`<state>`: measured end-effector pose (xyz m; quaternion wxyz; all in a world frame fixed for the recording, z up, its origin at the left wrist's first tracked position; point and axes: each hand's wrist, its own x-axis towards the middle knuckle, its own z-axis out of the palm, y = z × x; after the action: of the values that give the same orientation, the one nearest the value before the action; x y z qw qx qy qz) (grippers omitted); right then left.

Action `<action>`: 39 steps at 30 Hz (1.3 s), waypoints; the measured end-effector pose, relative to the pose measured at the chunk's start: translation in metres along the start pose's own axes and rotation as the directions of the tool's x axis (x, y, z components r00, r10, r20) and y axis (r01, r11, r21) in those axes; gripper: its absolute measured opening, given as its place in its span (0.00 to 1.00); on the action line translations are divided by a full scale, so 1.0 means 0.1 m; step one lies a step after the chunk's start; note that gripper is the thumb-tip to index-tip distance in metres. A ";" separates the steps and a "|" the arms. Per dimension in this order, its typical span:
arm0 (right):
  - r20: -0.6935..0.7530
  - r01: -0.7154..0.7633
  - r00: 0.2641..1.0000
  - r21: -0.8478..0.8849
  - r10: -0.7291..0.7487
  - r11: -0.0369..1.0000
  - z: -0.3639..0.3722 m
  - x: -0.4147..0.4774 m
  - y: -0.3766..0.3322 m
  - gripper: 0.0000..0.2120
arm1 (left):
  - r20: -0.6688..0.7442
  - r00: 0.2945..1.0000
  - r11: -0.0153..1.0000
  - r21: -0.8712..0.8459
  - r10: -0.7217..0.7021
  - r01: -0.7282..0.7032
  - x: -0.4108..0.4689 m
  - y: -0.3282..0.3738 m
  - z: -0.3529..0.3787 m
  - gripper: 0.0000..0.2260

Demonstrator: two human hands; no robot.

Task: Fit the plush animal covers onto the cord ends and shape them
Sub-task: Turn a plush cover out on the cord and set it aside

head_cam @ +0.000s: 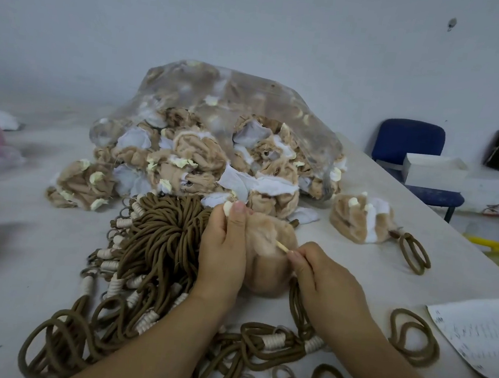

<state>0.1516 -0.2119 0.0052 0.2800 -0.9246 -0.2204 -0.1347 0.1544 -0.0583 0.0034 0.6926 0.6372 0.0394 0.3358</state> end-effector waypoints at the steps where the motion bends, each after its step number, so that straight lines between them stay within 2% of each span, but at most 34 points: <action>1: -0.007 0.003 1.000 0.019 -0.003 1.000 0.02 0.00 -0.02 0.13 | 0.010 1.000 1.000 -0.006 -0.004 0.004 0.00 0.01 0.01 0.11; 6: -0.059 0.066 0.997 0.130 -0.059 0.989 -0.05 -0.01 -0.02 0.14 | 0.125 0.992 1.000 0.003 -0.014 0.014 -0.03 0.05 0.04 0.14; 10: -0.072 0.109 0.993 0.165 -0.098 0.980 -0.12 0.02 0.02 0.18 | 0.202 0.979 1.000 0.006 -0.019 0.018 -0.05 0.05 0.02 0.21; 14: -0.092 0.113 0.990 0.092 -0.104 0.989 -0.12 0.02 0.07 0.20 | 0.274 0.959 0.997 0.043 -0.077 0.068 -0.05 0.01 -0.01 0.24; 17: -0.095 0.097 0.991 0.031 -0.093 0.995 -0.14 0.02 0.13 0.17 | 0.245 0.967 0.995 0.084 -0.070 0.051 -0.06 0.00 0.00 0.25; 21: -0.105 0.109 0.988 -0.062 -0.115 0.992 -0.22 0.02 0.23 0.19 | 0.091 0.995 0.998 0.051 0.038 -0.042 -0.03 0.06 -0.04 0.18; 24: -0.124 0.105 0.985 -0.145 -0.123 0.984 -0.30 0.03 0.28 0.18 | 0.050 0.987 0.978 0.130 0.156 -0.161 -0.02 0.10 -0.07 0.10; 27: -0.120 0.081 0.986 -0.255 -0.114 0.964 -0.36 0.04 0.31 0.19 | 0.115 0.936 0.909 0.225 0.332 -0.350 -0.02 0.13 -0.06 0.09; 29: -0.115 0.048 0.990 -0.280 -0.083 0.959 -0.33 0.05 0.30 0.20 | 0.255 0.884 0.858 0.245 0.392 -0.451 -0.06 0.14 -0.03 0.11; 31: -0.116 -0.017 0.993 -0.194 -0.005 0.981 -0.27 0.04 0.28 0.20 | 0.413 0.816 0.793 0.286 0.404 -0.538 -0.11 0.14 0.01 0.15; 33: -0.088 -0.100 0.991 -0.012 0.099 0.995 -0.24 0.04 0.25 0.22 | 0.455 0.794 0.765 0.311 0.402 -0.565 -0.13 0.14 0.02 0.17; 35: -0.102 -0.120 0.986 0.133 0.134 0.984 -0.24 0.03 0.24 0.24 | 0.390 0.835 0.820 0.266 0.389 -0.506 -0.13 0.16 0.01 0.16; 37: -0.119 -0.091 0.986 0.183 0.114 0.979 -0.25 0.02 0.23 0.24 | 0.294 0.883 0.863 0.249 0.365 -0.440 -0.10 0.16 -0.01 0.17; 39: -0.122 -0.071 0.988 0.199 0.097 0.977 -0.26 0.02 0.21 0.25 | 0.277 0.920 0.896 0.273 0.276 -0.351 -0.08 0.13 0.00 0.25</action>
<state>0.1601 -0.2418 0.0174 0.3879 -0.8906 -0.1744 -0.1610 0.1427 -0.0625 0.0121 0.5170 0.7727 -0.0917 0.3566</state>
